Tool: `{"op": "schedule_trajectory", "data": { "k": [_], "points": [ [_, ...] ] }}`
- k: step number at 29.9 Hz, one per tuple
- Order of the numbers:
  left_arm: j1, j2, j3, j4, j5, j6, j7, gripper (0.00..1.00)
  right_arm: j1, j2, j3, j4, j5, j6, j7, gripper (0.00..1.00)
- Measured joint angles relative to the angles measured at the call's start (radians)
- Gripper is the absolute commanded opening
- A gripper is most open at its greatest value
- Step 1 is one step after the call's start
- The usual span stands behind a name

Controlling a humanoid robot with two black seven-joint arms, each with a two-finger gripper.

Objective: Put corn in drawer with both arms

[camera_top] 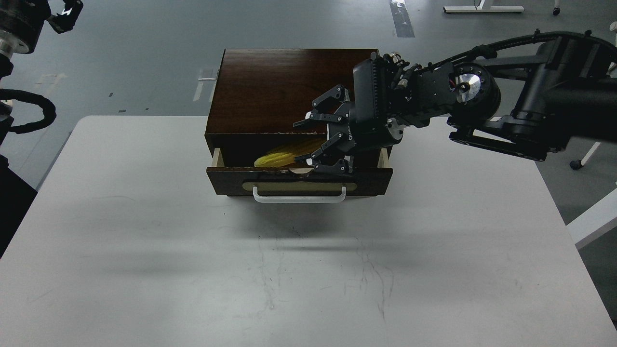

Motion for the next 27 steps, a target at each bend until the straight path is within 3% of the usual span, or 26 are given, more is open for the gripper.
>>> {"op": "schedule_trajectory", "data": {
  "k": [4, 5, 7, 19, 27],
  "points": [
    [0.001, 0.001, 0.000, 0.001, 0.000, 0.000, 0.000, 0.98, -0.004, -0.006, 0.009, 0.000, 0.013, 0.000, 0.000, 0.84],
    [0.001, 0.002, 0.000, 0.001, 0.000, 0.000, 0.000, 0.98, -0.004, -0.011, 0.016, -0.001, 0.019, 0.000, 0.000, 0.92],
    [0.001, 0.005, 0.000, 0.001, 0.000, 0.000, 0.000, 0.98, -0.004, -0.020, 0.040, -0.001, 0.058, 0.000, 0.000, 0.97],
    [0.003, -0.008, 0.002, 0.002, 0.002, 0.000, 0.005, 0.98, 0.039, -0.069, 0.197, -0.051, 0.645, 0.014, 0.000, 1.00],
    [-0.003, -0.048, 0.002, 0.002, 0.003, 0.000, 0.008, 0.98, 0.019, -0.139, 0.333, -0.148, 1.197, 0.015, 0.000, 1.00]
  ]
}}
